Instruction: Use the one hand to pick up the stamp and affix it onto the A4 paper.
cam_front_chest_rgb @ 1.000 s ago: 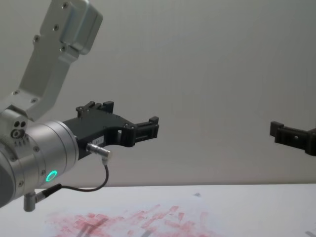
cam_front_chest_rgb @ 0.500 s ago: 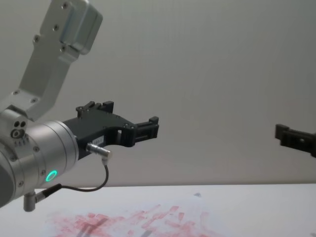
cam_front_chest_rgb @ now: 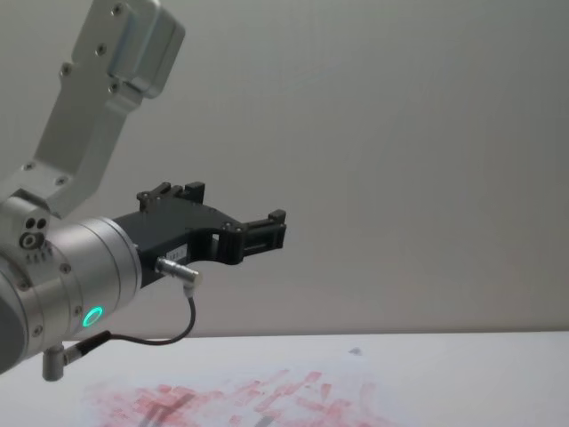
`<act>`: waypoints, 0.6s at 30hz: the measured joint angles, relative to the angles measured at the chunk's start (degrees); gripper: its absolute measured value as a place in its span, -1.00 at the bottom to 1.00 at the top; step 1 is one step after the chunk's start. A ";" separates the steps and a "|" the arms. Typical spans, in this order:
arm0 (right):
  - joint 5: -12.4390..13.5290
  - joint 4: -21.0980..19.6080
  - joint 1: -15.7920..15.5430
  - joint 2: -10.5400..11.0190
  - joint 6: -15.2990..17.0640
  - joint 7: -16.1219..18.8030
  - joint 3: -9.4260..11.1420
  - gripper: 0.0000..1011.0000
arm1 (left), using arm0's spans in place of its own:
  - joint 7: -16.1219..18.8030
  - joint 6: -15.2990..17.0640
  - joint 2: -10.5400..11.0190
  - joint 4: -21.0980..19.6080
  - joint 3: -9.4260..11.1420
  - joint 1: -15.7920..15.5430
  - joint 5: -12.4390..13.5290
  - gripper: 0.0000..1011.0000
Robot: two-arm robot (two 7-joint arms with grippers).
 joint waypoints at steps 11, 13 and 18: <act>2.36 -2.50 -5.99 2.87 2.50 -2.80 1.81 0.98 | 0.00 0.00 0.00 0.00 0.00 0.00 0.00 0.98; 2.37 -2.50 -6.06 2.91 2.75 -2.85 1.85 0.98 | 0.00 0.00 0.00 0.00 0.00 0.00 0.00 0.98; 2.05 -2.09 -5.65 2.84 5.21 -2.91 1.93 0.98 | 0.00 0.00 0.00 0.00 0.00 0.00 0.00 0.98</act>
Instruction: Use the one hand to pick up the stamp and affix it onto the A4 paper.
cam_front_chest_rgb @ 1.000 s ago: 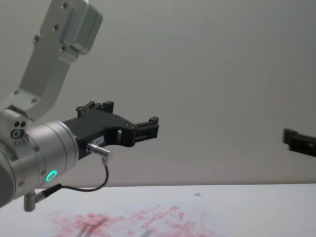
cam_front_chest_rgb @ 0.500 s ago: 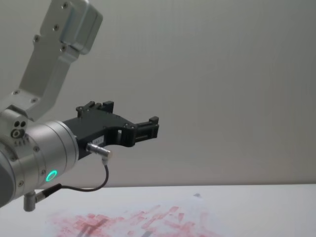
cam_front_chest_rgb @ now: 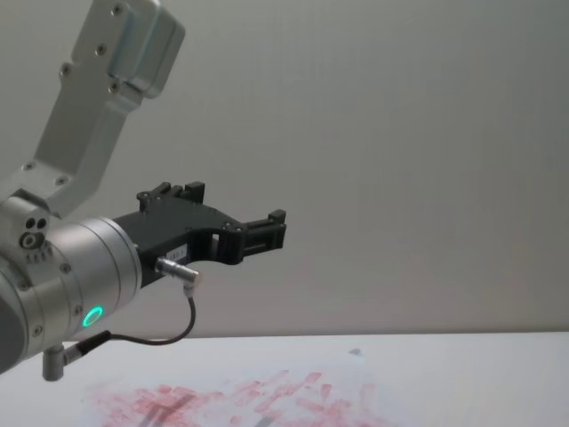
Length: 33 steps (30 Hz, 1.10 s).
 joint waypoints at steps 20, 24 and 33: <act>-4.25 6.69 7.45 -3.62 6.86 4.91 -1.86 0.98 | 0.00 0.00 0.00 0.00 0.00 0.00 0.00 0.98; -5.27 8.21 9.15 -4.42 7.85 6.33 -2.33 0.98 | 0.00 0.00 0.00 0.00 0.00 0.00 0.00 0.98; -7.17 11.50 12.69 -6.21 9.76 9.03 -3.25 0.97 | 0.00 0.00 0.00 0.00 0.00 0.00 0.00 0.98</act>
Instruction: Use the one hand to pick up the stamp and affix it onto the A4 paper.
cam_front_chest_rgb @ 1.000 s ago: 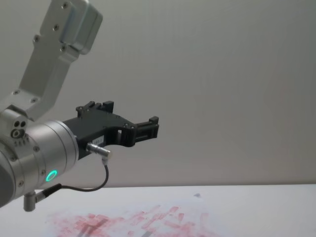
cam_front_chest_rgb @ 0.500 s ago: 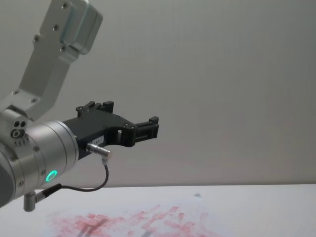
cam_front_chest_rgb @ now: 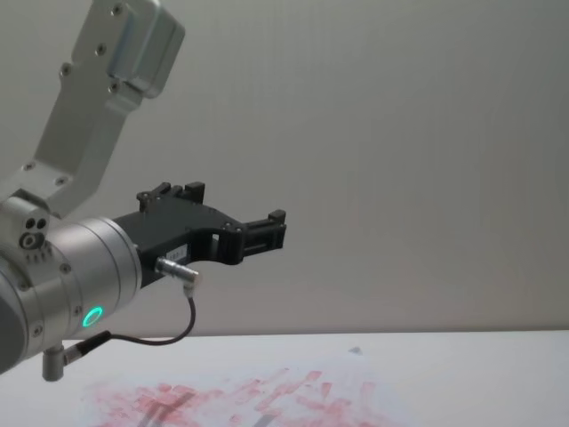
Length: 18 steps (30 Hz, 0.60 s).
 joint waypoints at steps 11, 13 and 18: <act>-0.94 1.61 1.70 -0.89 0.90 1.32 -0.45 0.36 | 0.00 0.00 0.00 0.00 0.00 0.00 0.00 0.98; -1.07 1.81 1.92 -1.01 1.04 1.50 -0.52 0.28 | 0.00 0.00 0.00 0.00 0.00 0.00 0.00 0.98; -1.26 2.20 2.33 -1.20 1.24 1.80 -0.61 -0.03 | 0.00 0.00 0.00 0.00 0.00 0.00 0.00 0.98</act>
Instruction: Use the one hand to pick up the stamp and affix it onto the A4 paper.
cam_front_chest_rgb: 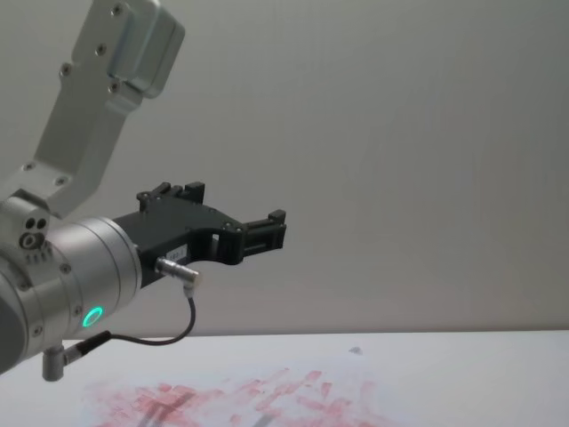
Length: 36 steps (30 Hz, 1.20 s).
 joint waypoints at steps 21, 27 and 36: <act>-1.83 -0.19 1.09 -0.11 -1.41 1.29 -0.06 -0.57 | 0.00 0.00 0.00 0.00 0.00 0.00 0.00 0.98; -3.28 -0.29 2.94 -0.54 -3.27 3.91 -0.30 -0.57 | 0.00 0.00 0.00 0.00 0.00 0.00 0.00 0.98; -4.90 1.79 7.02 -2.29 -5.31 9.30 -1.31 -0.57 | 0.00 0.00 0.00 0.00 0.00 0.00 0.00 0.98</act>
